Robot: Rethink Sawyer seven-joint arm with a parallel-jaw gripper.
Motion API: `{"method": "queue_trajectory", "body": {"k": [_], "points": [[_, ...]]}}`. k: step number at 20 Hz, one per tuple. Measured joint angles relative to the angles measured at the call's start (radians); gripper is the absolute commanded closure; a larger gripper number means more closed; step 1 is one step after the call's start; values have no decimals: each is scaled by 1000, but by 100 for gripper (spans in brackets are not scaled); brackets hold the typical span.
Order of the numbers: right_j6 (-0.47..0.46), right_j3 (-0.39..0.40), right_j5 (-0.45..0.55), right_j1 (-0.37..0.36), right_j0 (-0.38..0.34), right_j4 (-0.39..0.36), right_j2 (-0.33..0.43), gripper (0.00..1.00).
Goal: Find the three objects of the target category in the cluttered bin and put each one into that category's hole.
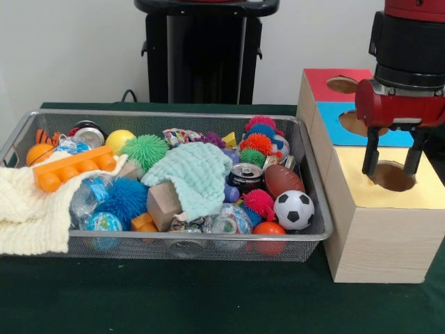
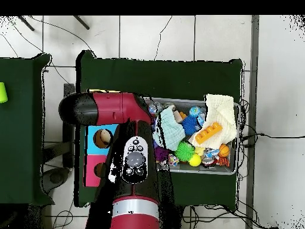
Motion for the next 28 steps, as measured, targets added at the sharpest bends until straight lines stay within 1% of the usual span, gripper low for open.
{"method": "queue_trajectory", "body": {"k": [6,7,10,11,12,14,15,24,28], "points": [[0,15,-4,-37,-7,0,1,0],[0,37,-8,-62,-18,0,6,0],[0,62,-9,-92,-40,1,17,0],[0,74,-9,-106,-51,1,22,0],[0,104,-9,-139,-83,1,33,0],[0,119,-9,-159,-105,1,40,0],[0,144,-9,-189,-142,1,52,0],[0,205,-9,-274,-262,-2,75,0],[0,230,-9,-297,-295,-5,89,0]]}}
